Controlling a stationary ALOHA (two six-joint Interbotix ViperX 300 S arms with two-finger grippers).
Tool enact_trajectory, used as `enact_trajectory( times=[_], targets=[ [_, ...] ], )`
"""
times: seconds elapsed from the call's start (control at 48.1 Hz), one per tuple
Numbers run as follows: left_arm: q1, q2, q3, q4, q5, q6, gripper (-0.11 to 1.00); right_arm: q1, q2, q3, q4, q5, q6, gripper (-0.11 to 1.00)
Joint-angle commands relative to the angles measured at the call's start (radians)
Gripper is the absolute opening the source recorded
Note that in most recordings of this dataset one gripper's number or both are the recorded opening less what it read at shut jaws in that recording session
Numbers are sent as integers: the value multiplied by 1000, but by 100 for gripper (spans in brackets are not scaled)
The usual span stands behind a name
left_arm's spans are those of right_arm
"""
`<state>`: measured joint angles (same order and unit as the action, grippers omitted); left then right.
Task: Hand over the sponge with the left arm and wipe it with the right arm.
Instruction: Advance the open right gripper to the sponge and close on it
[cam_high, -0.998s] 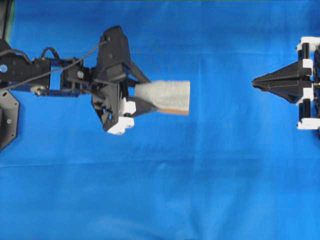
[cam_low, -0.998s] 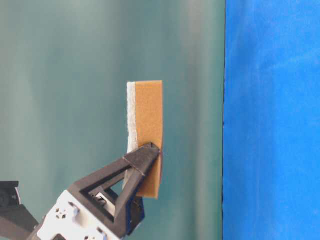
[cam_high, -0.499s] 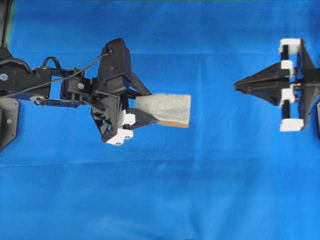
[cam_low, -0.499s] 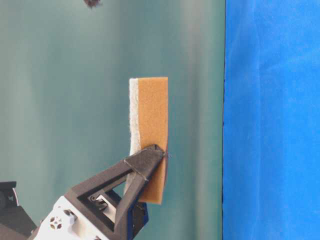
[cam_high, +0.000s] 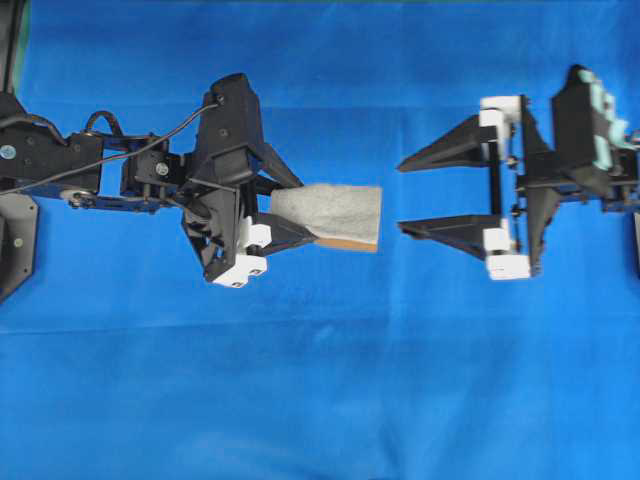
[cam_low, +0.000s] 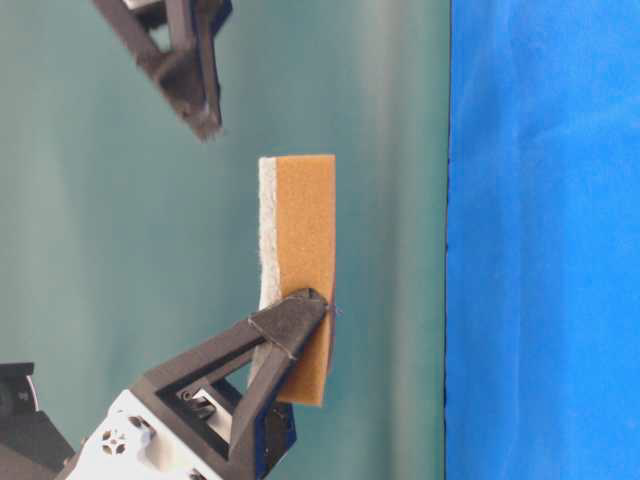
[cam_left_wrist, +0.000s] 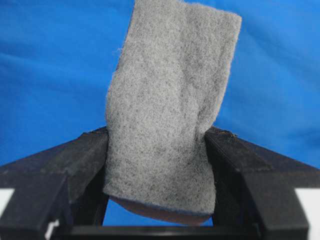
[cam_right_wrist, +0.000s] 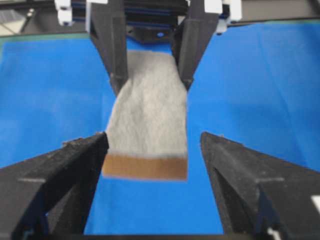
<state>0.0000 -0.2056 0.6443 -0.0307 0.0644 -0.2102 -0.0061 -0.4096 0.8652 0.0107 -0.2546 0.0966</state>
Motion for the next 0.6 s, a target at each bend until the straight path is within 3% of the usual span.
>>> enact_trajectory(
  times=[0.0,0.187,0.582],
  targets=[
    [2,-8,-12,-2,-9,2,47,3,28,-48,6,-11,17,74],
    [3,-6,-12,0,-9,2,47,3,92,-97,6,-9,48,75],
    [9,-6,-11,0,-5,3,47,5,172,-170,5,28,49,75]
  ],
)
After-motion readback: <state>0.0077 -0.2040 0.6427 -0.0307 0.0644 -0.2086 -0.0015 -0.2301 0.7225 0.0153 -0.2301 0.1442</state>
